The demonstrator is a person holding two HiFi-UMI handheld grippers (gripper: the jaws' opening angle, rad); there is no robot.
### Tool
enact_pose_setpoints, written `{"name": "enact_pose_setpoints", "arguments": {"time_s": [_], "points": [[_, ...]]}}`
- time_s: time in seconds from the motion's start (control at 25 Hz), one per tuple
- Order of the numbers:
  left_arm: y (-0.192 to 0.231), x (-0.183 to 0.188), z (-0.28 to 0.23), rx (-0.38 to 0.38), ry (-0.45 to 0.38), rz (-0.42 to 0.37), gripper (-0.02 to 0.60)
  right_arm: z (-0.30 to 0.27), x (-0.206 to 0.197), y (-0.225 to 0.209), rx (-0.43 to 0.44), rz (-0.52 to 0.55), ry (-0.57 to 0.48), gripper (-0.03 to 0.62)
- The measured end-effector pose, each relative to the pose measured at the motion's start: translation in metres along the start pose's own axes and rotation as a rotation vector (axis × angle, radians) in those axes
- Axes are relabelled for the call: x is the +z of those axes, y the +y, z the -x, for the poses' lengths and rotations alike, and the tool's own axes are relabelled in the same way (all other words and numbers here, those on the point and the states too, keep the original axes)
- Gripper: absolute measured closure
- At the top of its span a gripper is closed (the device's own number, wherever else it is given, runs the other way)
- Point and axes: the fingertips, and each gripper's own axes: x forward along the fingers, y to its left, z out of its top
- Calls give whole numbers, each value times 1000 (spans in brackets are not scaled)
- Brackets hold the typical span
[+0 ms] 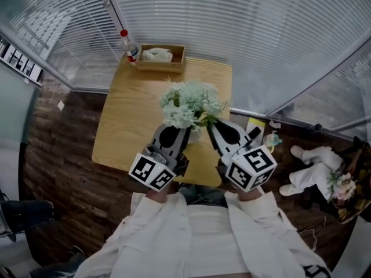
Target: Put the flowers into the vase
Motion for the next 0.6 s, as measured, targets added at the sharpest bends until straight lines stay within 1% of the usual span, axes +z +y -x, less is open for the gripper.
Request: {"name": "enact_pose_setpoints", "arguments": {"time_s": [0.16, 0.24, 0.36, 0.6], "points": [[2, -7, 1, -4, 58, -8, 557, 0, 3, 3, -3, -2, -30, 580], [3, -10, 4, 1, 74, -4, 557, 1, 3, 4, -2, -1, -38, 580], [5, -13, 6, 23, 85, 4, 547, 3, 1, 5, 3, 1, -37, 580], [9, -22, 13, 78, 148, 5, 541, 11, -3, 8, 21, 7, -33, 580]]}}
